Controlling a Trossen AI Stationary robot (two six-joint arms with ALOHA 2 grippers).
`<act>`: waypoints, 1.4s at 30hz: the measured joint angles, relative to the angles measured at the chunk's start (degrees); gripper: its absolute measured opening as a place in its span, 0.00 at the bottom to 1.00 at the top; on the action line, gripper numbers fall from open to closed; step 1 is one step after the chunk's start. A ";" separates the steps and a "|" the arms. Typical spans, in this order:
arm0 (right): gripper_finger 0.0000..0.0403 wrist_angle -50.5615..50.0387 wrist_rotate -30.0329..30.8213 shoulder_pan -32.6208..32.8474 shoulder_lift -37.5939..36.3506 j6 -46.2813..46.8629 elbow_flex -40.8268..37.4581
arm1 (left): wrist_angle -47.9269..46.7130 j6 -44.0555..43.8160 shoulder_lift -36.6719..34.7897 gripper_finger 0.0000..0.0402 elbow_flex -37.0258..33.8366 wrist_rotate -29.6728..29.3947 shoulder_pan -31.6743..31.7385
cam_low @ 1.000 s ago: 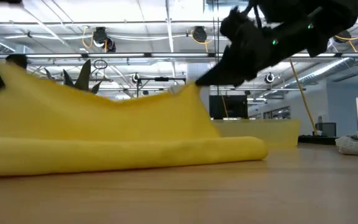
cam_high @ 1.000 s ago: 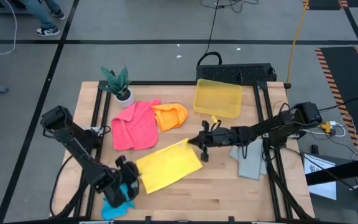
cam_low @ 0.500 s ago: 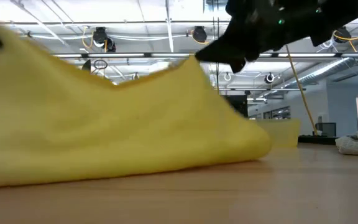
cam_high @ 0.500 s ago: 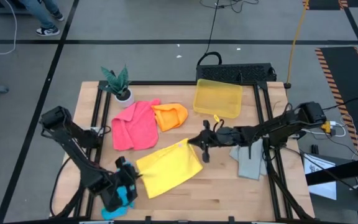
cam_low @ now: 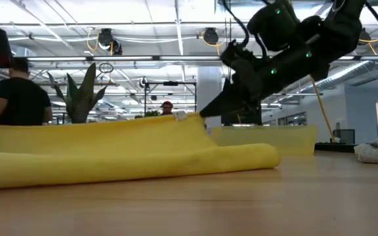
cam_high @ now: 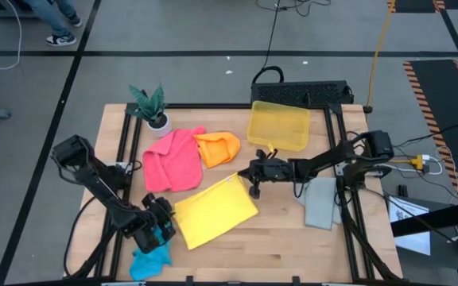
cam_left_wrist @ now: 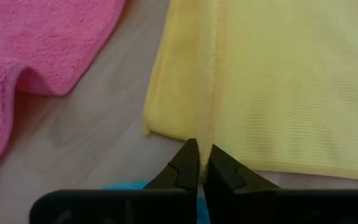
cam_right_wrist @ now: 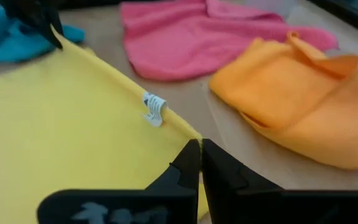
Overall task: Fold microfiber towels
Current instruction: Fold the yellow kitchen towel
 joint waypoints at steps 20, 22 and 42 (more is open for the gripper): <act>0.30 -10.98 12.52 1.71 -6.93 -2.02 -0.03 | -11.46 7.70 -4.82 0.34 -0.17 2.67 9.76; 0.29 -12.30 11.68 4.49 -9.32 -1.70 -0.02 | -10.11 8.92 -6.23 0.36 0.37 1.20 10.21; 0.36 1.04 2.58 -0.91 6.57 -12.65 -0.02 | -3.82 13.77 -6.97 0.37 -2.46 5.45 10.17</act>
